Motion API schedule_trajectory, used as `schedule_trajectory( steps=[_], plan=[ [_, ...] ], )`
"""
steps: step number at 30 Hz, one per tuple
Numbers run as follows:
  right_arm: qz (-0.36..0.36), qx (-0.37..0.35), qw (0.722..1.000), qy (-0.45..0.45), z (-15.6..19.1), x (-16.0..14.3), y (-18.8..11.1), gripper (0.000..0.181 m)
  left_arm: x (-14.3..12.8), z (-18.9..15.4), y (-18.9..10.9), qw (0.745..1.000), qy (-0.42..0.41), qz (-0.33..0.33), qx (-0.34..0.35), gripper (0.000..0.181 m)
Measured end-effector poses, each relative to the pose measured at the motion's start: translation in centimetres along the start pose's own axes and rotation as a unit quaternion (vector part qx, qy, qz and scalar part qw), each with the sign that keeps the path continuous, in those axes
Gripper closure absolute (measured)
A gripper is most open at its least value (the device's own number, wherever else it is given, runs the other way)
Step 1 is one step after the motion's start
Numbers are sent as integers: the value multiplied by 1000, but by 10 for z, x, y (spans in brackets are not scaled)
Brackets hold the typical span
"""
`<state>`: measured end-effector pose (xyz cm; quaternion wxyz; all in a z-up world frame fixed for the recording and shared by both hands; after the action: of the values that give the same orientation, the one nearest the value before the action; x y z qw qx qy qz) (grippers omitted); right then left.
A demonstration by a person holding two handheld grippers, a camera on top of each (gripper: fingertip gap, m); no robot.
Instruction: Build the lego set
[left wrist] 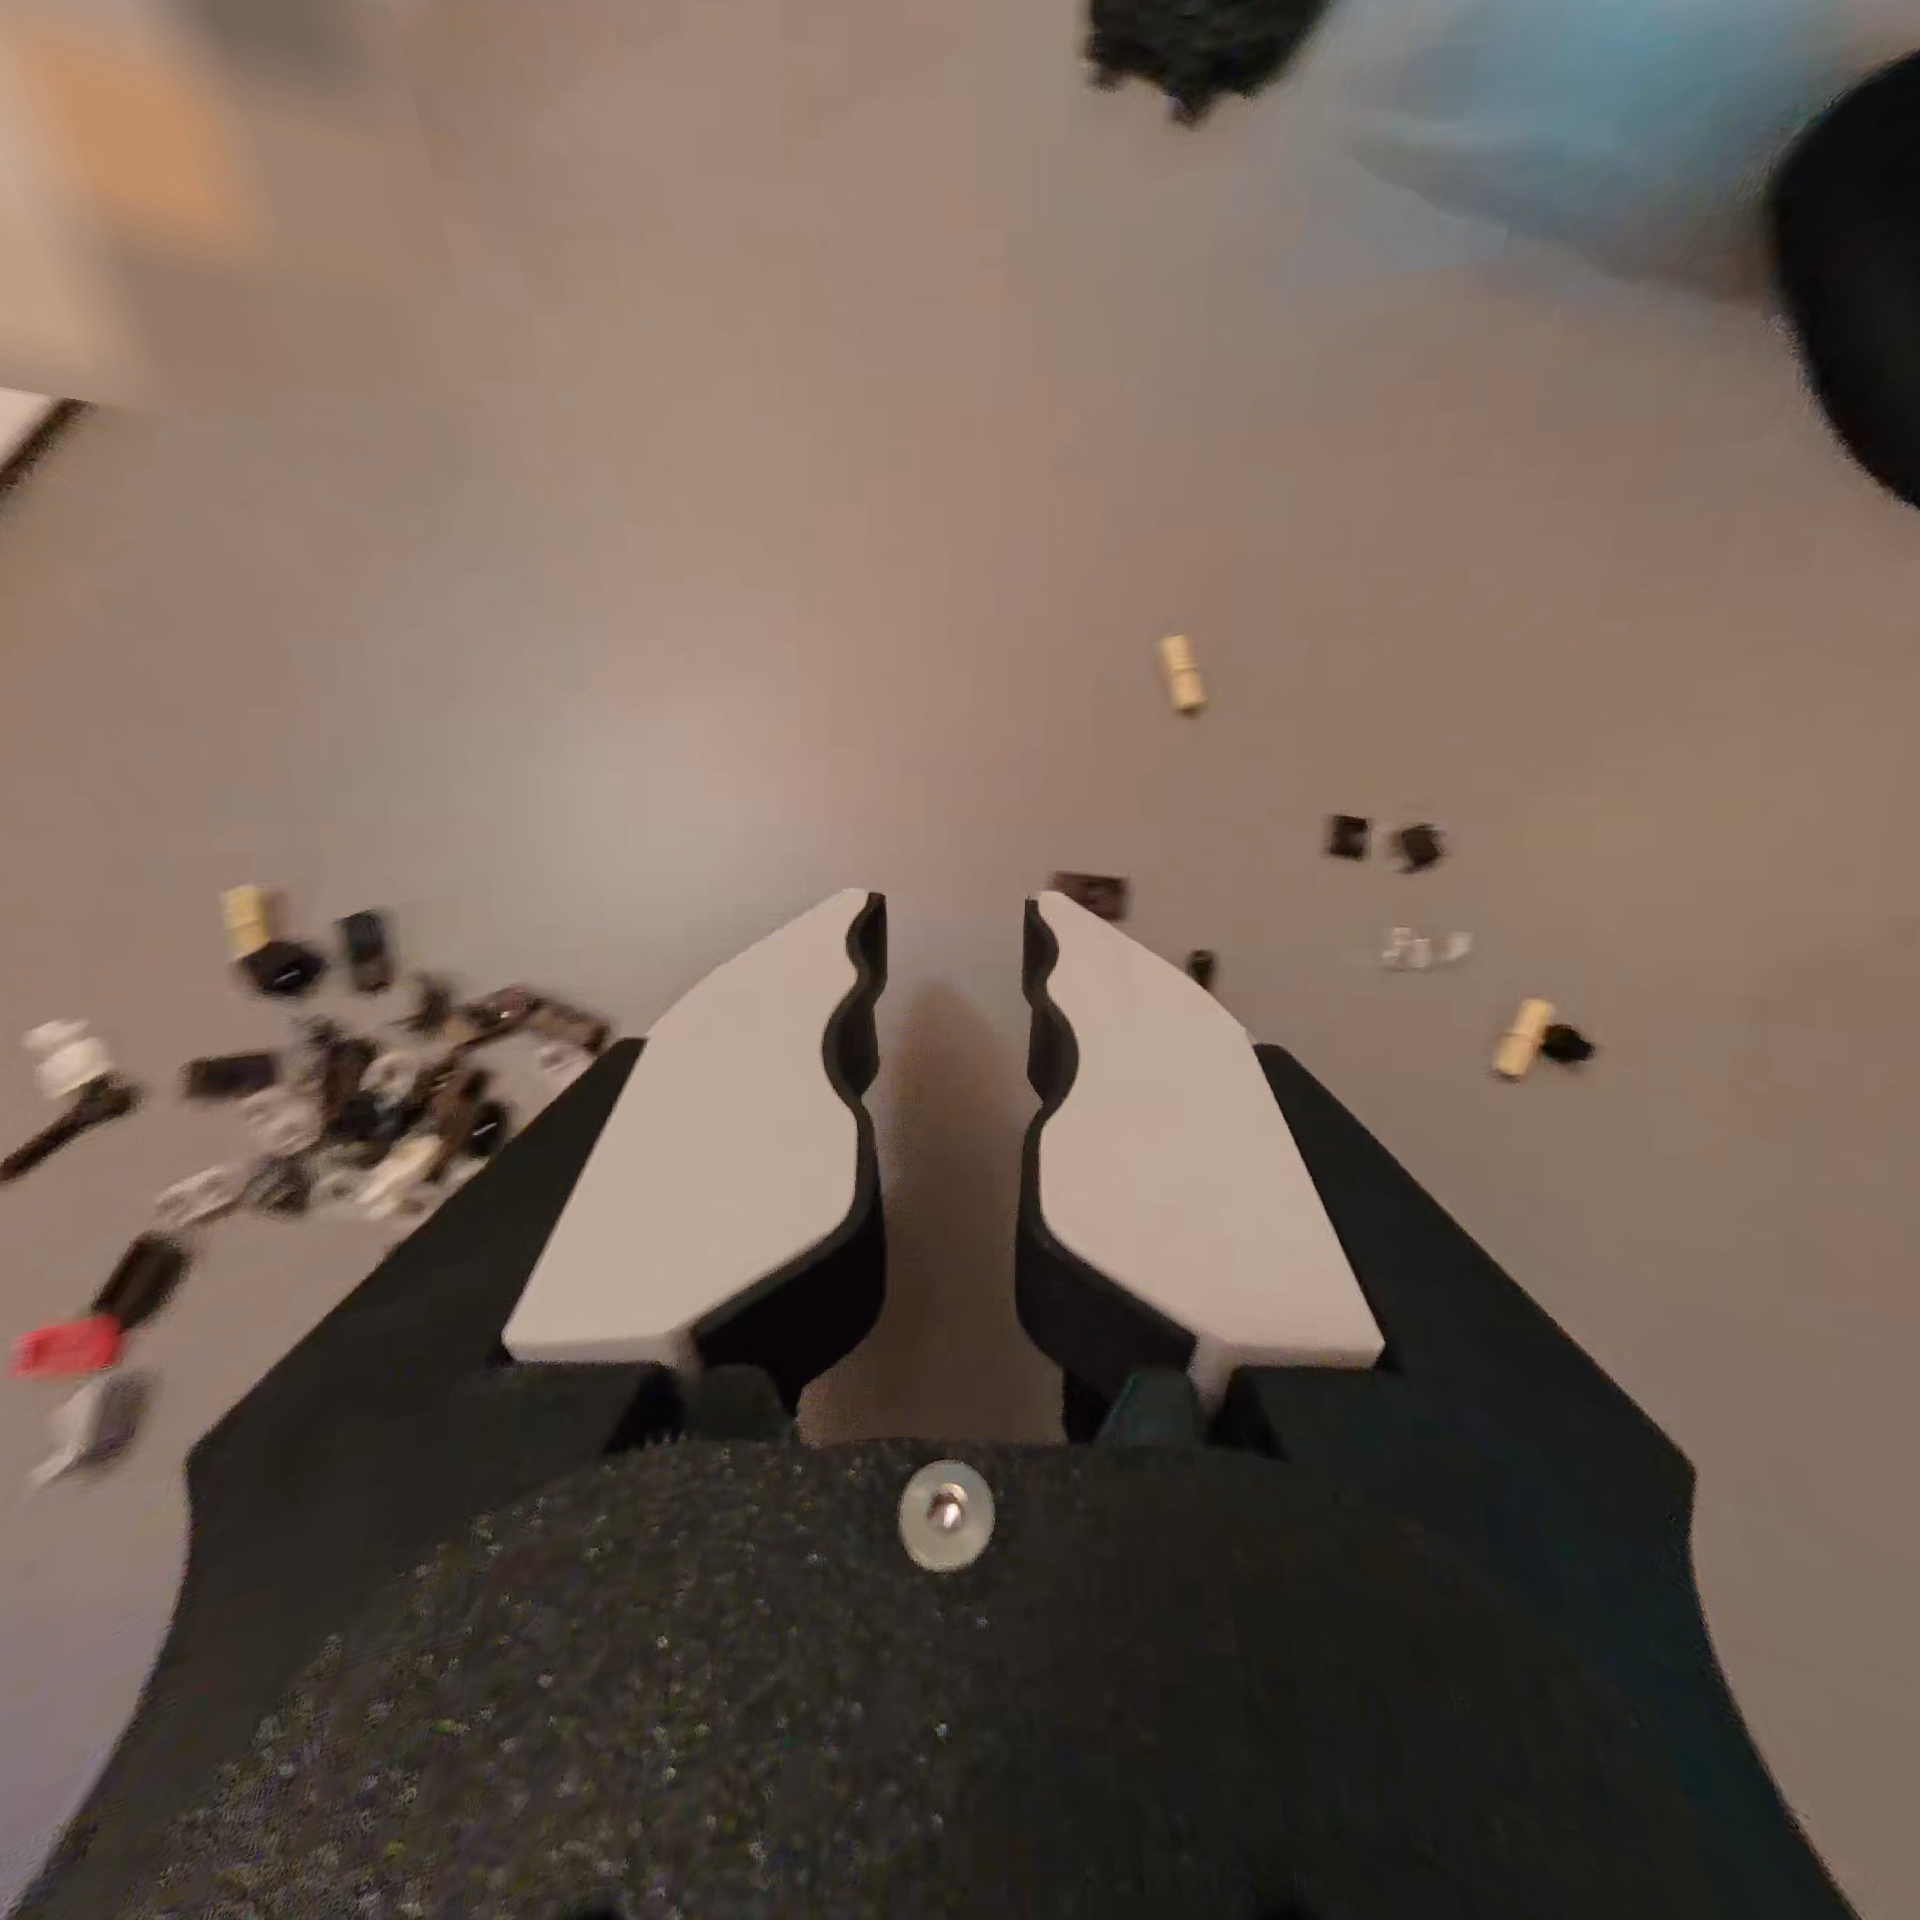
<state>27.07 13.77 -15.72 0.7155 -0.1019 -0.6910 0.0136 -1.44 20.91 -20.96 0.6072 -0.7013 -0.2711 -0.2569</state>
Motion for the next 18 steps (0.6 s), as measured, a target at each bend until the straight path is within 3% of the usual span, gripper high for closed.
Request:
schedule_trajectory(
  steps=[5, 11, 14, 18],
  plan=[
    [-2, -1, 1000, 1, -1, 1, -1, 173, -2, -17, 25, 998, 12, 26, -52, 158],
    [-2, -1, 1000, 4, -2, 1, -1, 173, -5, -13, 26, 998, 18, 47, -37, 165],
    [-3, 0, 1000, 4, -2, 2, -1, 173, -10, 0, 17, 998, 19, 53, -4, 165],
    [-4, 0, 1000, 4, -2, 2, -1, 173, -21, 42, -6, 995, -16, 43, 92, 166]
  ],
)
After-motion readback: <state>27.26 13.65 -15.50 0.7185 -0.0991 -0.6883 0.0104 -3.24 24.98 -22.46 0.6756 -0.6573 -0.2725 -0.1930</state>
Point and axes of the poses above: each gripper's, where its closed fingertips meet, y out along the fingers, x out of its top, z = x × y across the jaws, the point moved 6 cm from there along -y, back along the fingers, and after that the axes turned 10 degrees about -x, right-handed, at the moved point
